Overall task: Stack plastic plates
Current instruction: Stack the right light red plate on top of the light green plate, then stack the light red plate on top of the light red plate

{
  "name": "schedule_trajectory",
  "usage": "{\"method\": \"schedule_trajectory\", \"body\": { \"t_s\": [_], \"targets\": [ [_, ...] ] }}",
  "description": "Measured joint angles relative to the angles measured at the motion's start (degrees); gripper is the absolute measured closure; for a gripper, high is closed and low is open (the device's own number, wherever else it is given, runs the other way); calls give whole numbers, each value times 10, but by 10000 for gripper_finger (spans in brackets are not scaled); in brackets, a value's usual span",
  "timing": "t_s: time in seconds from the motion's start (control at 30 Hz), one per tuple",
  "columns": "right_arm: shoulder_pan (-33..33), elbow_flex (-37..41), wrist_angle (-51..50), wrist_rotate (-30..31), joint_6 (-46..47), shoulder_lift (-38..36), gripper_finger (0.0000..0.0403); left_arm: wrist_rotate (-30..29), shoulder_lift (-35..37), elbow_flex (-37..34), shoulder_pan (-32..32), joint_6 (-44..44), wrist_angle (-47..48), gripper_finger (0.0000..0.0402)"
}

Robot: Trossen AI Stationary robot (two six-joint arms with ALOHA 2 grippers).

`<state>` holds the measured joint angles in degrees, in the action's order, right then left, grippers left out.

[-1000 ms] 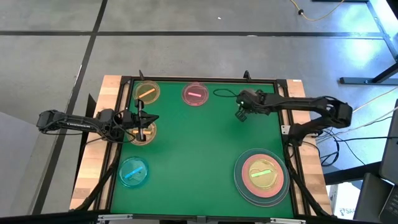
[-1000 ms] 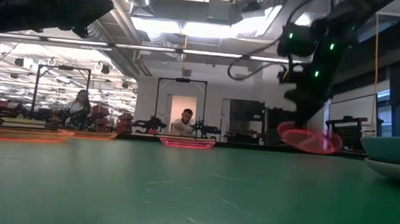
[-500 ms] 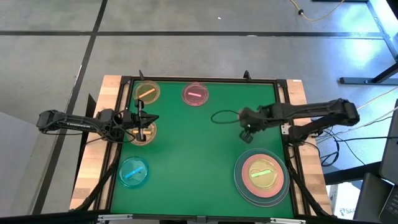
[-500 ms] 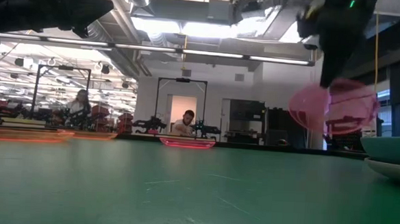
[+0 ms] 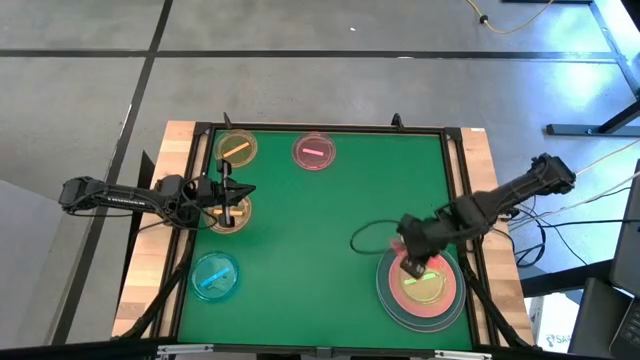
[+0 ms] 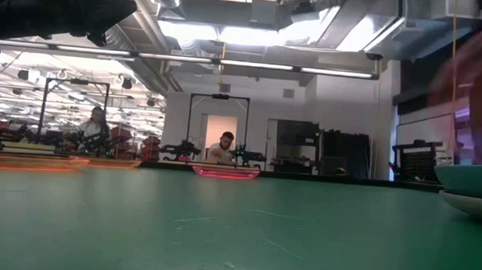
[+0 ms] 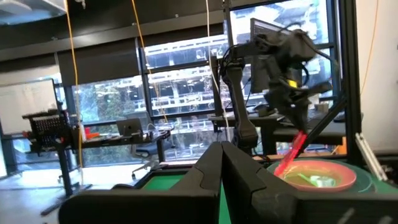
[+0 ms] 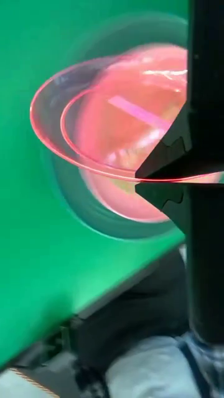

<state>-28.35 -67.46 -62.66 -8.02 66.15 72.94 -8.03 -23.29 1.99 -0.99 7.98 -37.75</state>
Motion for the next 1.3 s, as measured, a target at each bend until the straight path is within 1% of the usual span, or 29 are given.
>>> {"method": "schedule_trajectory", "body": {
  "t_s": [0.13,0.2,0.4,0.5,0.7,0.8,0.93,1.03,1.13,1.2,1.23,1.3],
  "targets": [
    [-46,0,8,-34,82,2,400,0,0,0,0,-18,-5,398],
    [-66,0,24,-35,115,4,400,0,0,0,0,-18,-5,398],
    [-109,0,42,36,111,39,400,0,0,0,0,-18,-5,398],
    [-111,0,41,37,109,66,400,0,0,0,0,-18,-5,398],
    [-98,0,42,-6,85,113,394,0,0,0,0,-18,-5,398],
    [-89,0,42,-15,77,128,367,0,0,0,0,-18,-5,398],
    [-79,0,42,-28,65,136,304,0,0,0,0,-18,-5,398],
    [-64,0,43,-38,35,136,258,0,0,0,0,-18,-5,398],
    [-40,0,43,-40,-11,136,225,0,0,0,0,-18,-5,398],
    [-22,0,43,-26,-51,135,210,0,0,0,0,-18,-5,398],
    [-14,0,43,-6,-75,135,206,0,0,0,0,-18,-5,398],
    [2,0,44,52,-128,135,201,0,0,0,0,-18,-5,398]
  ]
}}
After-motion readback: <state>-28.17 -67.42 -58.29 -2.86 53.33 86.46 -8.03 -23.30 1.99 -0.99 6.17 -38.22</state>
